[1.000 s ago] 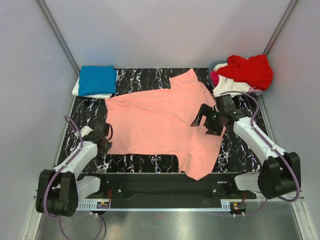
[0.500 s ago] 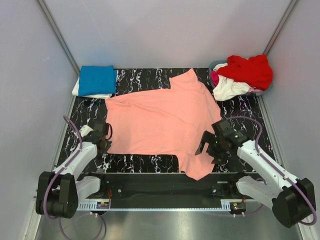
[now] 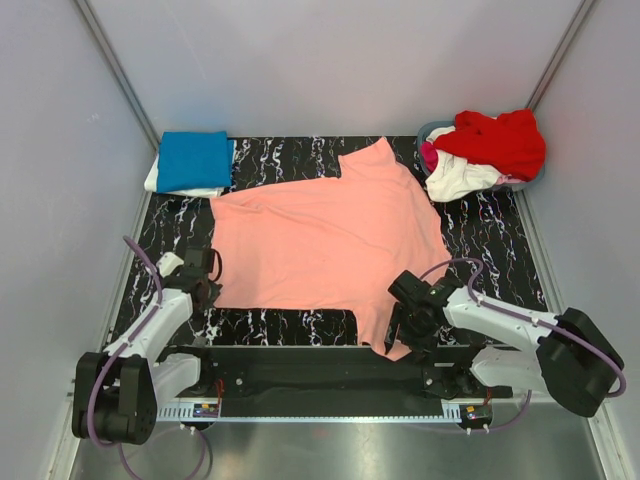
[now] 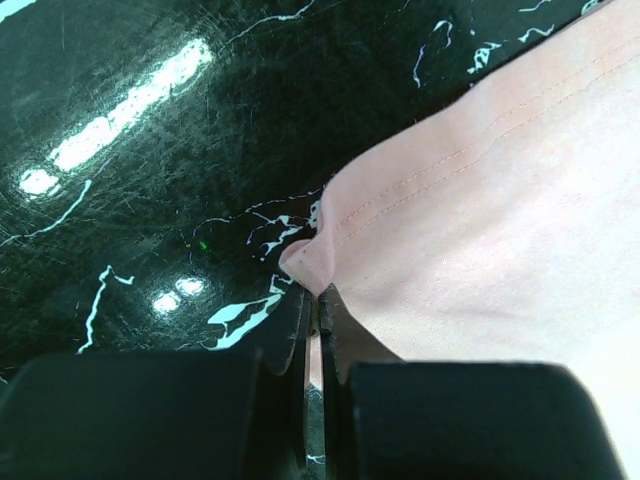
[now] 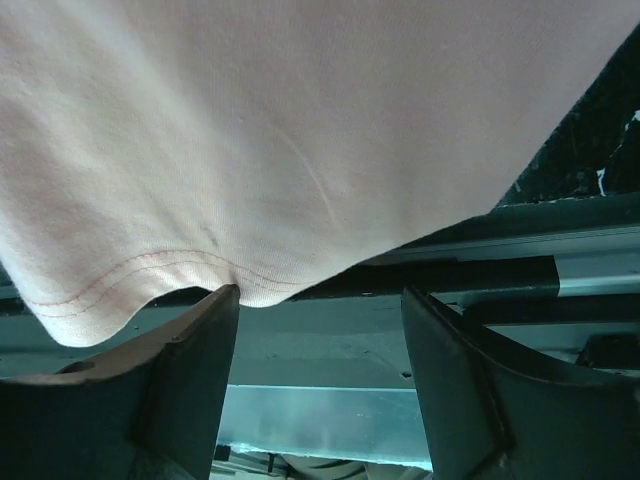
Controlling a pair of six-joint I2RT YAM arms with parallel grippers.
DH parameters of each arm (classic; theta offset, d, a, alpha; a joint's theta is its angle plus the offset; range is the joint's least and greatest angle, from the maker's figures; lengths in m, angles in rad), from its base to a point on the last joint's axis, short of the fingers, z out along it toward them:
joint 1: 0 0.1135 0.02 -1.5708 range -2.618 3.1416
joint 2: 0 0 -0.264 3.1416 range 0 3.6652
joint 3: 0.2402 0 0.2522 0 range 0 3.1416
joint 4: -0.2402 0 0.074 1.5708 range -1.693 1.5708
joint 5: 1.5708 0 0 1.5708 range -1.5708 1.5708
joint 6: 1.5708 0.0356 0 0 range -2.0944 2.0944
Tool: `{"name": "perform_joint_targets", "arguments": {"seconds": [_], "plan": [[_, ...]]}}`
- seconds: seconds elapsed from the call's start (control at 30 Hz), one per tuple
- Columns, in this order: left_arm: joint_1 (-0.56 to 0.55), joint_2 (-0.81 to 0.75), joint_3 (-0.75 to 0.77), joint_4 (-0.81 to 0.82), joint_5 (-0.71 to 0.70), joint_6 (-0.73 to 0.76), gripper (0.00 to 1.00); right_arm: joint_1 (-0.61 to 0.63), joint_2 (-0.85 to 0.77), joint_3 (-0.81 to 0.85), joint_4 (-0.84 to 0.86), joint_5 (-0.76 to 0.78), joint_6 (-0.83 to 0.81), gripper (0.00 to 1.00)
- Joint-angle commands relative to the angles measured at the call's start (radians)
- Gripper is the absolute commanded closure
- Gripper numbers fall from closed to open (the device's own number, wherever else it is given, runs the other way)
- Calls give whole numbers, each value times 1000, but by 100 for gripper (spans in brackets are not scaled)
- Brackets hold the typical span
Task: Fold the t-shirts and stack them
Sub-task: Fold the tshirt
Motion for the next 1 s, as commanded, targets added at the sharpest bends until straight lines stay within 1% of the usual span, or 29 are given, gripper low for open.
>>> {"name": "perform_joint_targets", "arguments": {"seconds": [0.0,0.03,0.17,0.27,0.37,0.43,0.53,0.63,0.67,0.7,0.73,0.77,0.8,0.87,0.9,0.97], "plan": [[12,-23,-2,34,2,13,100,10,50,-19,150,85,13,28],[13,-23,-4,35,2,13,100,8,57,-19,168,85,10,28],[15,-20,-2,35,5,16,100,-12,80,-25,217,93,-3,36],[15,-26,-4,34,8,17,100,-56,100,-5,231,113,-43,37],[15,-29,-5,38,9,18,100,-62,110,0,237,118,-56,36],[15,-23,-7,43,11,21,100,-64,110,3,244,125,-72,33],[15,-12,-7,50,14,23,100,-67,132,32,230,177,-91,33],[15,-13,-5,47,15,26,100,-67,151,46,221,191,-79,37],[15,-15,-7,49,15,26,100,-67,146,34,227,185,-79,41],[15,-17,-7,50,15,26,100,-67,145,26,243,185,-76,52],[15,-17,-7,50,15,26,100,-69,143,26,247,187,-74,58],[15,-17,-7,50,15,26,100,-67,145,23,251,187,-74,66],[15,-15,-7,50,15,27,100,-67,146,24,251,187,-76,79],[15,-14,-7,50,17,27,100,-67,143,20,251,185,-76,94],[15,-14,-7,50,19,29,100,-67,133,18,253,182,-79,99],[15,-17,-4,47,23,32,100,-67,123,23,245,182,-77,100]]}}
